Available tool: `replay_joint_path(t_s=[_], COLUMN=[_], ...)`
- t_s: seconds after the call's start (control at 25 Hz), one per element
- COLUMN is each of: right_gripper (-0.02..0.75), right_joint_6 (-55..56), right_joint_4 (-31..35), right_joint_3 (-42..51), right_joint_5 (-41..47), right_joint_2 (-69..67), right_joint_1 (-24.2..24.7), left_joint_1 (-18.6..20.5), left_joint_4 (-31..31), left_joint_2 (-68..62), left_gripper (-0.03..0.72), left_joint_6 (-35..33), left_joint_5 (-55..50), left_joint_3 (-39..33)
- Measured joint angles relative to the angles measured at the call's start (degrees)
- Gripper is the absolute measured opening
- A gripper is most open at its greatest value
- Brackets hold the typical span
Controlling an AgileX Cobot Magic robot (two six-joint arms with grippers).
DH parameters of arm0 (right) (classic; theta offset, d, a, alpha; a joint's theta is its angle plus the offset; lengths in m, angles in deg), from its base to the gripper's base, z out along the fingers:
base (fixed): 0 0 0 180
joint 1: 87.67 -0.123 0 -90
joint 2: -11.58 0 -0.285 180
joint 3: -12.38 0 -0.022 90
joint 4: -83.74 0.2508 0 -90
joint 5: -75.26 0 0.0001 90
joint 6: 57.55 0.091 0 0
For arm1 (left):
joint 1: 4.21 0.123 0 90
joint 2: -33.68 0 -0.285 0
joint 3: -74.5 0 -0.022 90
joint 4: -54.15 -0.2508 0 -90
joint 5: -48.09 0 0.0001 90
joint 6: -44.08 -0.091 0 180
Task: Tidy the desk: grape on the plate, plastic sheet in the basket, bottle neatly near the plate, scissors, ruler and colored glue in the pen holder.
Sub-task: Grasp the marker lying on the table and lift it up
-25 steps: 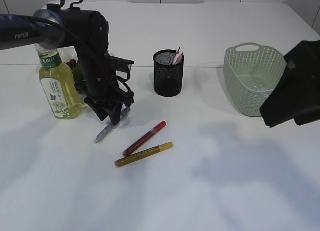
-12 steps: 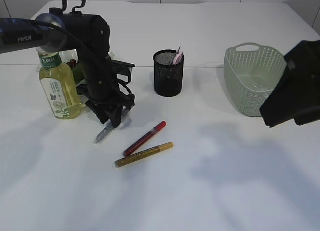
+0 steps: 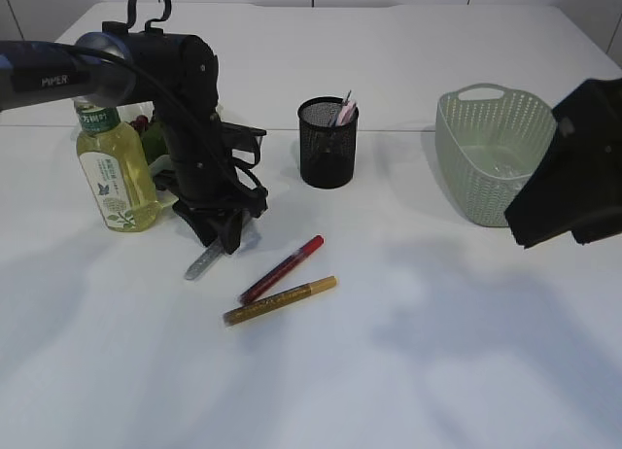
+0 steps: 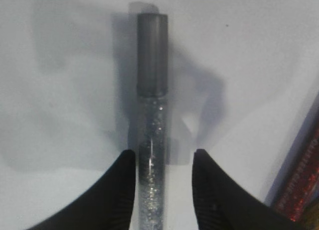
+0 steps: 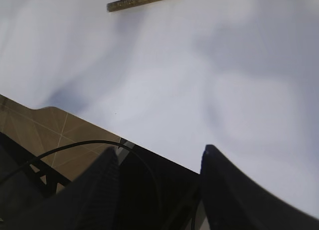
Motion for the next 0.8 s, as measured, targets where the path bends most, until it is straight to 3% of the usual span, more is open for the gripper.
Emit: replay_joint_path(t_s=[0.8], right_gripper=[0.418], right_joint_6=[0.13], right_joint_4=[0.0], right_joint_3=[0.0], right_joint_5=[0.0], right_joint_2=[0.0], right_joint_1=[0.0], left_joint_1=[-0.11], left_joint_4=[-0.7], left_joint_2=[0.0], left_gripper=[0.248], left_joint_6=[-0.09], left_joint_5=[0.0], left_joint_3=[0.0])
